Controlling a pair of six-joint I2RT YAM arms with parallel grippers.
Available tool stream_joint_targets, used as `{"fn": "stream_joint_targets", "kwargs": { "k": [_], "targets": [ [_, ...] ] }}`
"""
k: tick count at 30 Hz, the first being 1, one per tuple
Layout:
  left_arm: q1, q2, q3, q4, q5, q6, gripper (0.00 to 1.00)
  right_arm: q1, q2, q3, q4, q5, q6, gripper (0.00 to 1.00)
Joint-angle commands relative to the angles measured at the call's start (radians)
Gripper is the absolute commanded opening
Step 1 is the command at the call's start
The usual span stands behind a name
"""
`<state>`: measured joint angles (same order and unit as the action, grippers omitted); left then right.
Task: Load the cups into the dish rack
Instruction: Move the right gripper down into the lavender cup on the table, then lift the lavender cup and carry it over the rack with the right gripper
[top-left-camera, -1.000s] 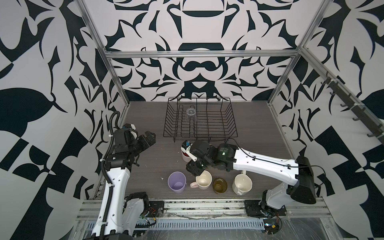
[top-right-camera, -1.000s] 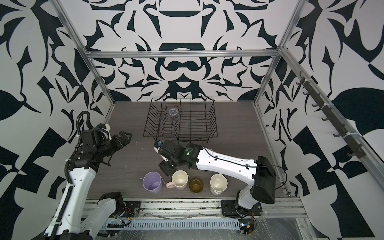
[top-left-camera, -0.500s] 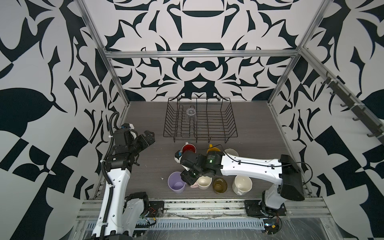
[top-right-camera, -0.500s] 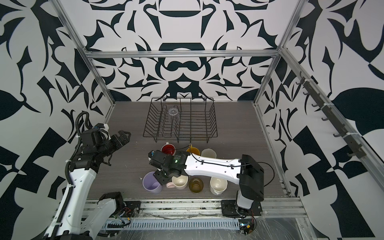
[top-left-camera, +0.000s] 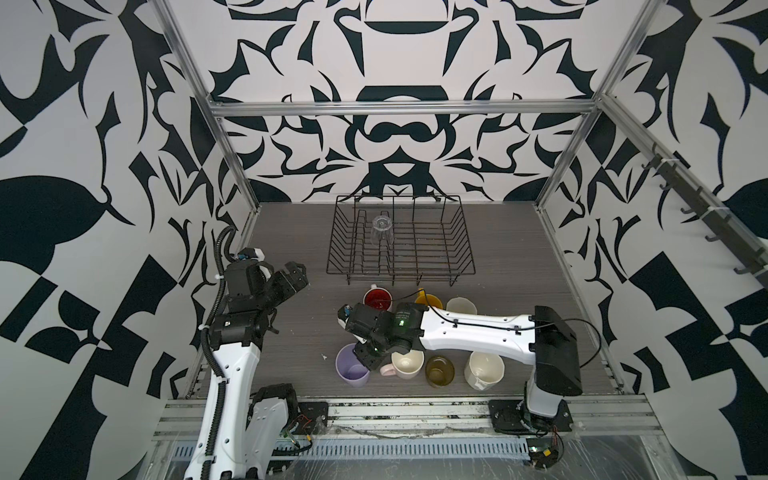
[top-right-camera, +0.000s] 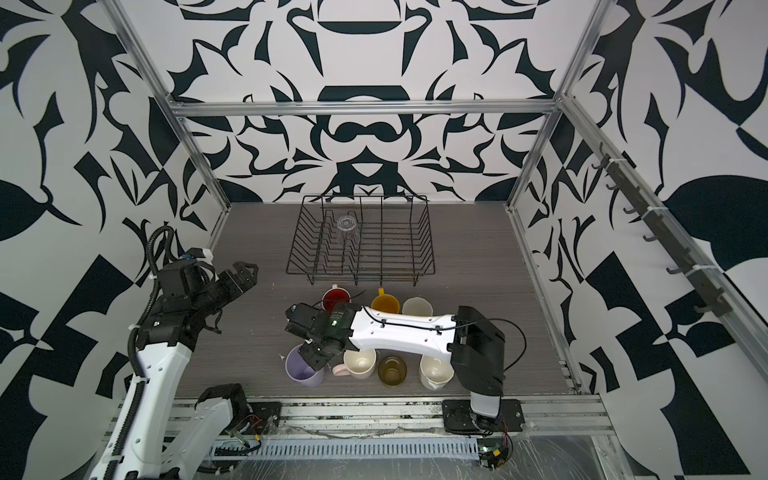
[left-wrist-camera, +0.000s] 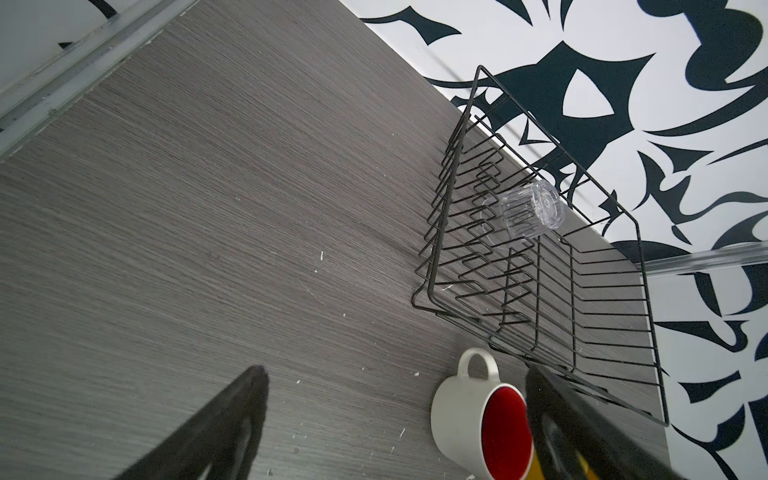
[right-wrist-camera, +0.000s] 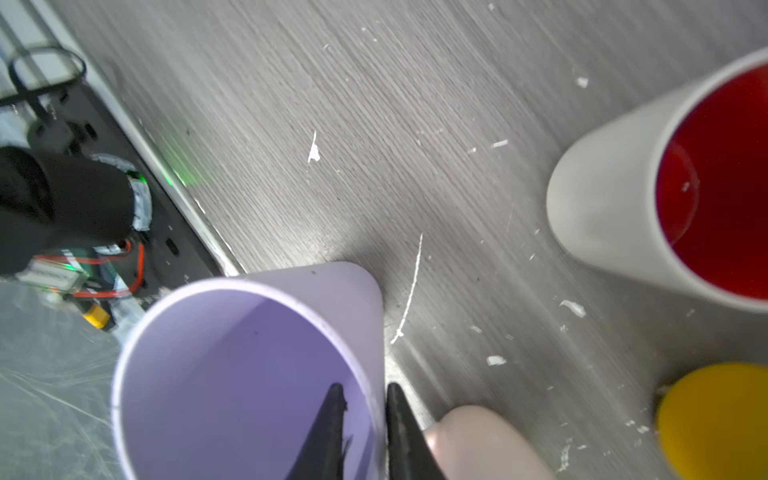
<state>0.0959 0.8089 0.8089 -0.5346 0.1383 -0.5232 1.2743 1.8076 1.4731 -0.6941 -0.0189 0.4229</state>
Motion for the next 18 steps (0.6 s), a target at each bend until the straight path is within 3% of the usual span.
{"fn": "stream_joint_targets", "kwargs": {
  "k": [1,3,11,18],
  "targets": [
    [0.001,-0.026,-0.014,0.015,-0.041,-0.008,0.99,0.006,-0.018,0.029,-0.003,0.012,-0.011,0.08],
    [0.001,-0.037,-0.017,0.022,-0.061,-0.01,1.0,0.005,-0.026,0.021,0.002,0.022,-0.014,0.0],
    [0.0,-0.111,-0.033,0.1,-0.104,-0.045,1.0,-0.034,-0.108,-0.036,0.08,-0.028,-0.011,0.0],
    [0.0,-0.158,-0.087,0.302,0.029,-0.084,1.0,-0.23,-0.339,-0.203,0.278,-0.174,0.024,0.0]
  ]
}}
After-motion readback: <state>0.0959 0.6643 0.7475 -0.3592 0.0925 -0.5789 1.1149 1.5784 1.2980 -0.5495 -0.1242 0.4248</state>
